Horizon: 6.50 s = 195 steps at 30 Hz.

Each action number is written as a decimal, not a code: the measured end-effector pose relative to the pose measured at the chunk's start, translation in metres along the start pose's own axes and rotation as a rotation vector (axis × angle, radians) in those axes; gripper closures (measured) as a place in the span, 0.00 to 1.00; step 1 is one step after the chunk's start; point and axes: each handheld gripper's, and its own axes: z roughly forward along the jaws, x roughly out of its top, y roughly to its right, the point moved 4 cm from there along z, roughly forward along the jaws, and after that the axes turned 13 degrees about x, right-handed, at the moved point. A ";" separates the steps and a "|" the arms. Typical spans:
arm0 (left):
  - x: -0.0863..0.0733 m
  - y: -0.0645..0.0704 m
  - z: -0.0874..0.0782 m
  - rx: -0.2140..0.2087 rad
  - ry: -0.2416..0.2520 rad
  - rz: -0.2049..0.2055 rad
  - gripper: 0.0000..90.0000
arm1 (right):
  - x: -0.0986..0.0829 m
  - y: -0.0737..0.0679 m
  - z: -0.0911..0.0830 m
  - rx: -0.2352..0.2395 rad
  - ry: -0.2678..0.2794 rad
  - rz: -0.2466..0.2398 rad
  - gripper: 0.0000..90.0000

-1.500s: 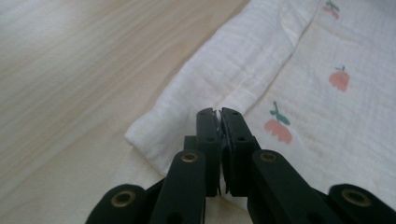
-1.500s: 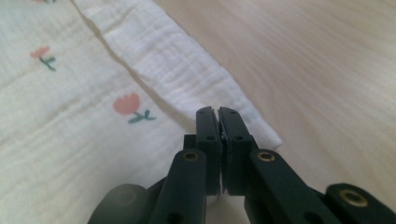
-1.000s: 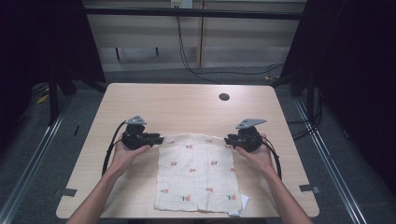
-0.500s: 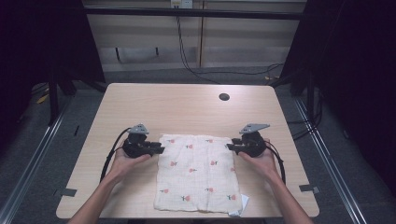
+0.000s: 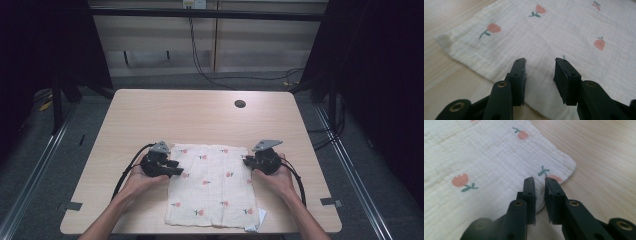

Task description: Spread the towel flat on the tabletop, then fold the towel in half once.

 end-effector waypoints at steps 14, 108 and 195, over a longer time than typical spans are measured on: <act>0.015 -0.009 0.000 0.002 0.028 -0.046 0.83 | 0.006 0.016 -0.015 -0.003 0.061 0.050 0.80; 0.059 -0.062 -0.017 0.019 0.249 -0.220 0.98 | 0.059 0.044 -0.040 0.100 0.330 0.127 0.95; -0.026 0.058 -0.050 -0.174 0.062 0.042 0.93 | -0.061 -0.064 -0.080 0.146 0.041 0.018 0.86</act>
